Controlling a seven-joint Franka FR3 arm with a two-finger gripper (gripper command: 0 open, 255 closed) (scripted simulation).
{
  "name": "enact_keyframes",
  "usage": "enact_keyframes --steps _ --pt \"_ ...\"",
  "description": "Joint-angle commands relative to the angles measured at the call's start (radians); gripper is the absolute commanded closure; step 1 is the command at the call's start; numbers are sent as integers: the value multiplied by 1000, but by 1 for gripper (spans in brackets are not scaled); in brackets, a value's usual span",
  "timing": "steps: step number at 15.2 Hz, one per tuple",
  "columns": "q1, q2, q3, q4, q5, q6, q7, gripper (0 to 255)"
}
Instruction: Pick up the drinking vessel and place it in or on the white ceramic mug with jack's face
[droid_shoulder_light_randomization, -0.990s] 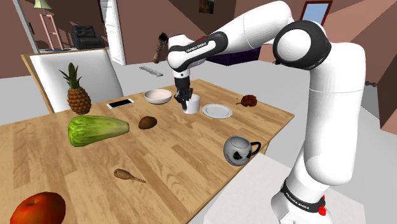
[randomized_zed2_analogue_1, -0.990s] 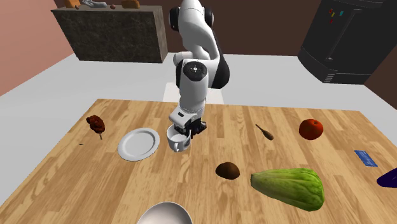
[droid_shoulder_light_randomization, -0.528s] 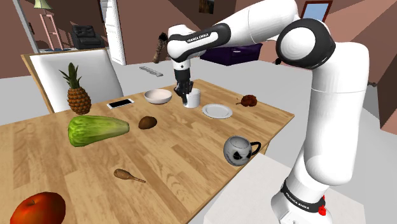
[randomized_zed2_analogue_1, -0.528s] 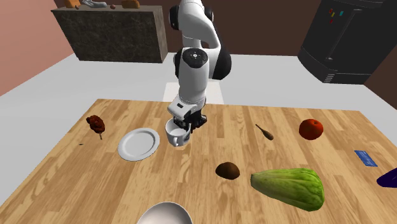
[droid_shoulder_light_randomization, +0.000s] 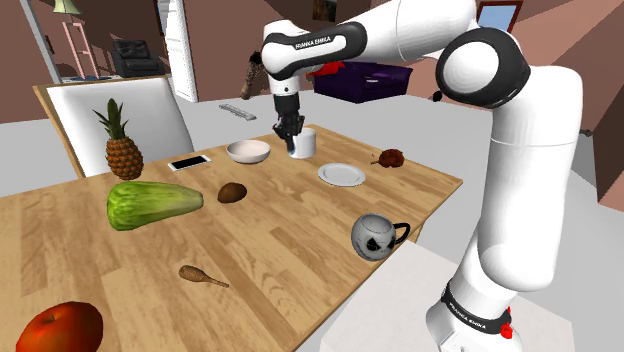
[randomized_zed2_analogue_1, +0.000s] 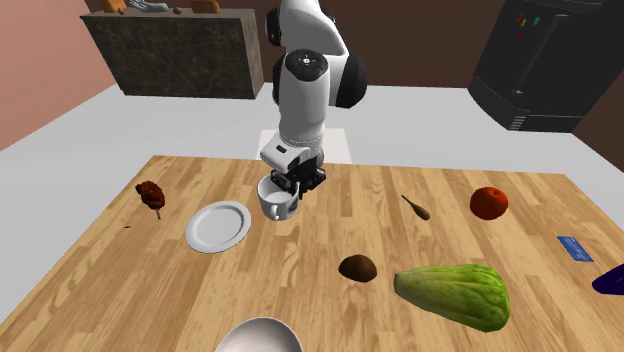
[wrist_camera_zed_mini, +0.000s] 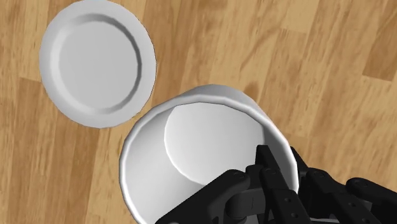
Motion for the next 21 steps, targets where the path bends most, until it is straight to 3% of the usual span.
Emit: enact_keyframes --steps 1,3,12,21 --pt "0 -3 0 22 0 -25 -2 255" --pt "0 -3 0 41 0 -44 -3 255" --pt "30 -375 23 -416 -10 37 57 255" --pt "58 -727 63 -745 9 9 118 255"
